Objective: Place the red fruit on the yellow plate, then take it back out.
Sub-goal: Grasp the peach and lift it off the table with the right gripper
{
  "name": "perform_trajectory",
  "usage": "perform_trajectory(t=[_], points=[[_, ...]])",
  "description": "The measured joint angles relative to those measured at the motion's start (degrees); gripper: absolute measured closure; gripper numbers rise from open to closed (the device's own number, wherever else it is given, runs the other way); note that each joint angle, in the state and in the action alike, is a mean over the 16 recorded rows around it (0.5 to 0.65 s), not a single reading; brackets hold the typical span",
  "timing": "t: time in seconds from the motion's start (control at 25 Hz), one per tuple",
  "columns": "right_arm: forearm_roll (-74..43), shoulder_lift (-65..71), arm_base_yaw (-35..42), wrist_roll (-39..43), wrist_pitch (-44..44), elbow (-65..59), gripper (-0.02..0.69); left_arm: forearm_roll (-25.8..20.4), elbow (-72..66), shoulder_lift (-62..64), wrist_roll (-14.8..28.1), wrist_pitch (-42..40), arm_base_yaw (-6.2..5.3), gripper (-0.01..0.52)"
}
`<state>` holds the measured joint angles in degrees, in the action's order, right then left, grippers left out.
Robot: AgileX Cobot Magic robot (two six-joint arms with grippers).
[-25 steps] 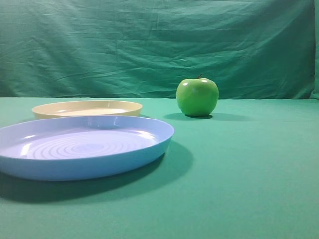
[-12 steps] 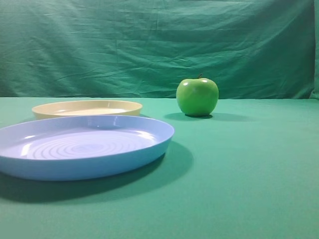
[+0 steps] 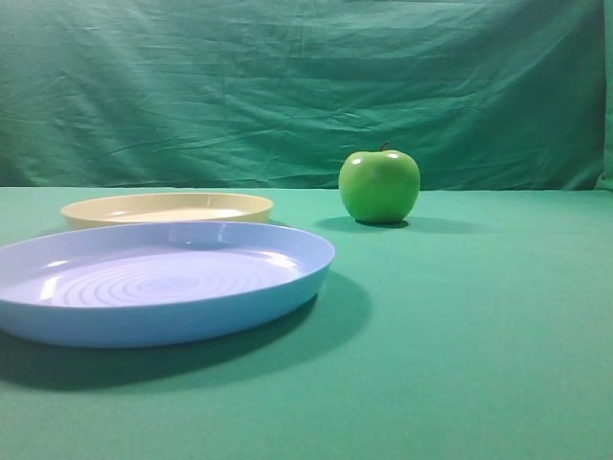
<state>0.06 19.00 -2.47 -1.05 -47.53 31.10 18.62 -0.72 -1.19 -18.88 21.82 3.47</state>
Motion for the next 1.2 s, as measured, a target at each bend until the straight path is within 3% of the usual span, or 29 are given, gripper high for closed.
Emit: perform_trajectory(t=[0.4,0.84,1.0,1.2], points=[[3.21,14.85,-4.45,-0.48,-21.28,15.31,0.665,0.0,0.0,0.0,0.0,0.0,0.0,0.514],[1.67,33.4,-14.63,-1.01,-22.55,18.14,0.655,0.0,0.0,0.0,0.0,0.0,0.0,0.514],[0.01,39.51,-16.77,-1.2,-19.67,18.6,0.591,0.0,0.0,0.0,0.0,0.0,0.0,0.514],[-0.97,46.02,-17.64,-1.47,-14.69,18.76,0.41,0.0,0.0,0.0,0.0,0.0,0.0,0.514]])
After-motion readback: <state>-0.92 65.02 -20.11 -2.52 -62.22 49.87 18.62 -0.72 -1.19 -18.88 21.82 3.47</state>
